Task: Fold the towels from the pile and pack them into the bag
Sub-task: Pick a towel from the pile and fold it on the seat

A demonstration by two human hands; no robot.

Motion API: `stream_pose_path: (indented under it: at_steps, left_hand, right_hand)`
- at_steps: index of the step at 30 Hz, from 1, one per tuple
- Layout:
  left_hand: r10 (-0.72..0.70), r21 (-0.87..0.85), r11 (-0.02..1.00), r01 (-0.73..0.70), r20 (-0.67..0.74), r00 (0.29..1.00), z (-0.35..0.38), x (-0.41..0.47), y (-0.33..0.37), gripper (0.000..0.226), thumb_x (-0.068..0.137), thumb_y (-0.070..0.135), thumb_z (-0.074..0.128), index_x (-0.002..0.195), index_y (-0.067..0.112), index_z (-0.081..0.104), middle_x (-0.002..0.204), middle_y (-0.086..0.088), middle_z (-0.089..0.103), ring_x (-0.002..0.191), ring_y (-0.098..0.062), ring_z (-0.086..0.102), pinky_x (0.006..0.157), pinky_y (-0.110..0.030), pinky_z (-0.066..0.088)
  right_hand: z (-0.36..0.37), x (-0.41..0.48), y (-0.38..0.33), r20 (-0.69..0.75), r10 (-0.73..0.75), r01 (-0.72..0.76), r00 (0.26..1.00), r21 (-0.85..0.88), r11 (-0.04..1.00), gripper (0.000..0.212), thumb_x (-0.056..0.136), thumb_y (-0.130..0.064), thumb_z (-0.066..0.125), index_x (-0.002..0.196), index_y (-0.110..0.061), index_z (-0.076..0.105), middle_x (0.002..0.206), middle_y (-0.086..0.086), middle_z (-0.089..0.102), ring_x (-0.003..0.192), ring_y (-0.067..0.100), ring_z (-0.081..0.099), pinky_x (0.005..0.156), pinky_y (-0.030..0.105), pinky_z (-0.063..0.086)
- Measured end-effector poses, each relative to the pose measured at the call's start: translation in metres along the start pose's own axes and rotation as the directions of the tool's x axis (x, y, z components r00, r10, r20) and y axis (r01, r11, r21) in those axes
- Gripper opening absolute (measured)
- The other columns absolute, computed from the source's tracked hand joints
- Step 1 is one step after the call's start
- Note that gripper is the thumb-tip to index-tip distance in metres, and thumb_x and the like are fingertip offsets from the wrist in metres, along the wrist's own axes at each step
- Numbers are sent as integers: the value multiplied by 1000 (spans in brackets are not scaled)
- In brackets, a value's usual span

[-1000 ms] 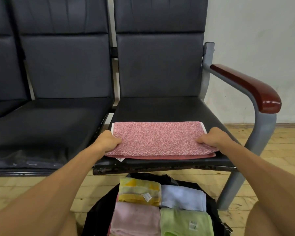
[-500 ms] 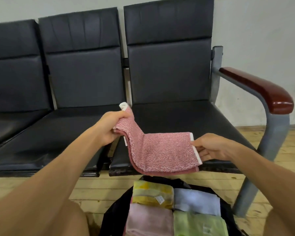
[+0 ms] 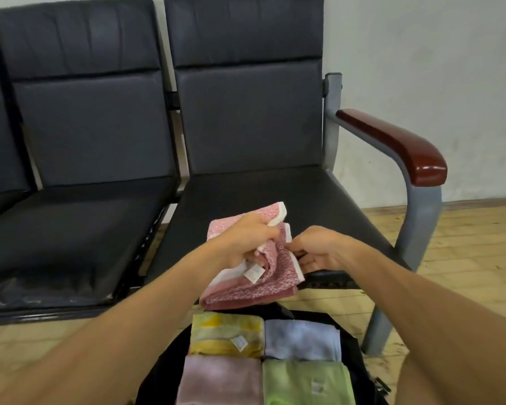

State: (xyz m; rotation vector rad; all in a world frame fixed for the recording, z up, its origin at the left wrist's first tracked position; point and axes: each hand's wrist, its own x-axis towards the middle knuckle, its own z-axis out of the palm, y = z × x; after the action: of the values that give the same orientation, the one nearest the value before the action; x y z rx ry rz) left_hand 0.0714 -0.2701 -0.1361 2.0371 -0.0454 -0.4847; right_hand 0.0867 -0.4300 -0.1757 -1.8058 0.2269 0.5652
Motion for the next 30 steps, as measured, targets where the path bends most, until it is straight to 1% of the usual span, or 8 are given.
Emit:
stream_pose_path:
  at_steps: [3,7,12,16,19,24,27,30]
  left_hand:
    - [-33,54,998,29,66,997,14,-1,-2,9,93,9,49,92,5,57,79,-16,53,59,-20,54,45,-26,50]
    - [-45,-52,997,50,81,996,1,-9,-6,22,99,22,50,107,4,61,97,-15,63,69,-20,60,62,-31,58]
    - [155,135,983,-125,-248,956,-42,-16,-34,20,97,21,53,114,18,64,100,-1,65,89,-14,64,77,-31,56]
    - [94,326,945,27,-350,932,-66,-19,-69,23,98,34,53,111,15,56,96,2,64,85,-9,62,63,-22,46]
    - [-75,404,897,178,-258,963,-71,-12,-81,47,96,51,47,103,10,66,103,-3,69,92,-18,64,78,-31,49]
    - [-136,164,974,155,-123,983,-68,-14,-78,26,94,41,57,89,16,64,91,6,68,85,-7,60,74,-25,42]
    - [-82,16,996,84,-100,992,-67,-15,-81,25,95,36,58,106,13,59,97,2,72,91,-11,67,93,-34,50]
    - [5,-254,966,-37,-127,992,-68,-21,-77,31,96,28,56,120,8,51,105,-5,73,94,-17,71,90,-39,55]
  right_hand:
    - [2,-3,-2,-4,6,-6,1000,2,1000,22,94,-10,61,112,2,64,102,19,72,86,30,72,63,35,59]
    - [2,-7,-3,-36,23,-23,999,15,1000,24,99,-14,53,110,4,65,107,23,70,89,33,71,66,39,61]
    - [4,-12,-5,-71,22,-19,997,44,999,46,103,-42,42,108,-3,65,106,18,71,92,32,70,68,39,60]
    - [6,-12,-8,-60,19,-21,998,-32,999,58,95,-62,42,106,-11,67,102,12,73,92,30,71,62,34,57]
    - [9,-8,-9,-87,3,-12,996,-107,994,48,92,-55,55,108,-12,67,99,9,74,90,27,71,67,36,58]
    - [11,-4,-8,-101,-32,11,994,-193,981,29,92,-32,66,107,-8,67,91,4,77,88,22,73,82,39,58]
    - [10,-6,-8,-59,-85,77,995,-127,989,26,95,-28,62,111,-8,67,94,4,77,90,21,73,88,39,56]
    - [10,-15,-12,-46,-162,163,986,20,986,25,96,-22,60,114,-6,66,98,5,76,92,21,73,81,35,56]
